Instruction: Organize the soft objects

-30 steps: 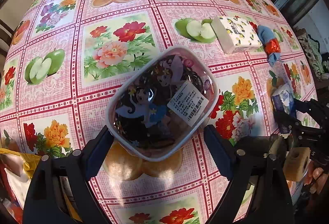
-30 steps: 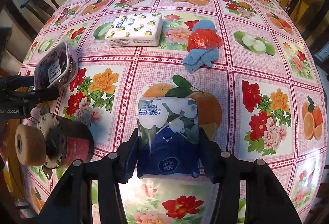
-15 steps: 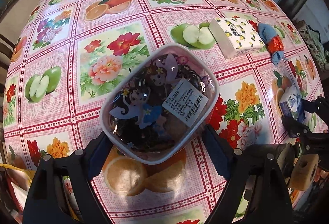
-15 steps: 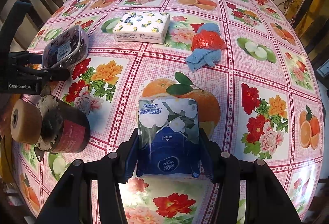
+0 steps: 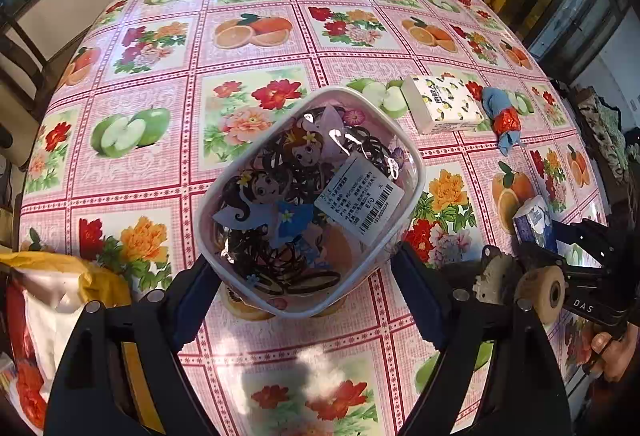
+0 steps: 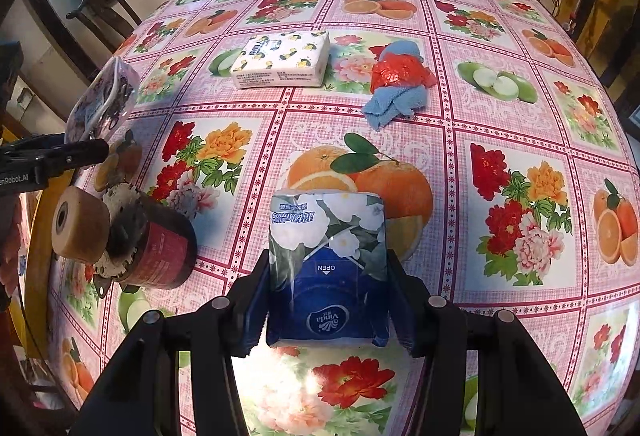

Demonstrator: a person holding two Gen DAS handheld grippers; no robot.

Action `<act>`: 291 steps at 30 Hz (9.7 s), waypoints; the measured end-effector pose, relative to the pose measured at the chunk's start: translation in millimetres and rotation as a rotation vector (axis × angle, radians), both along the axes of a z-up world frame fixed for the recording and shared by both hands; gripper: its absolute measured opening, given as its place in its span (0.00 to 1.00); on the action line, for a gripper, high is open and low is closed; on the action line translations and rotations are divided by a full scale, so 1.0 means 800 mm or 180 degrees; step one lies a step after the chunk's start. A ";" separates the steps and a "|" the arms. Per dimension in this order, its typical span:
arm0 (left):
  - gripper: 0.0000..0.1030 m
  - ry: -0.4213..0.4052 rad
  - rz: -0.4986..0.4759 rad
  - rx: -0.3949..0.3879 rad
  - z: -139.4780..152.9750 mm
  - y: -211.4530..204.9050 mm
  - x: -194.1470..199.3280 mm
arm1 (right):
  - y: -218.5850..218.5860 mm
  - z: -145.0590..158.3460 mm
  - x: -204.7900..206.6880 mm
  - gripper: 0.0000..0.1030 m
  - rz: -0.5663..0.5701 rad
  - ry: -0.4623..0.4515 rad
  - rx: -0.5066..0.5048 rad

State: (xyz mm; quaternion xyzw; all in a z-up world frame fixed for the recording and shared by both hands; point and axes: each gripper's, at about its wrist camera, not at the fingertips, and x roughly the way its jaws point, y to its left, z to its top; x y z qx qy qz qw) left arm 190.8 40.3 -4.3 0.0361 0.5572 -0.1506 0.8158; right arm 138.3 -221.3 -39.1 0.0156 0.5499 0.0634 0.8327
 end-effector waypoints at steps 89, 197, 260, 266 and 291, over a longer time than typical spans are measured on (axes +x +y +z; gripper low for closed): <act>0.84 -0.2052 0.2338 0.1014 0.071 0.281 -0.336 | 0.384 0.107 -0.137 0.67 0.1430 -0.0572 0.1022; 0.72 -0.0529 0.0768 -0.0181 0.097 0.193 -0.104 | 0.274 0.151 -0.019 0.37 0.1637 -0.0659 0.0611; 0.85 -0.1848 0.2103 0.0235 0.070 0.201 -0.333 | 0.274 0.139 -0.173 0.78 0.1343 -0.1153 0.1464; 0.86 -0.1772 0.1760 0.0183 0.078 0.157 -0.319 | 0.235 0.130 -0.181 0.78 0.1231 -0.1153 0.1454; 0.86 -0.1632 0.2322 0.0685 0.053 0.223 -0.338 | 0.372 0.114 -0.169 0.84 0.1478 -0.1343 0.0402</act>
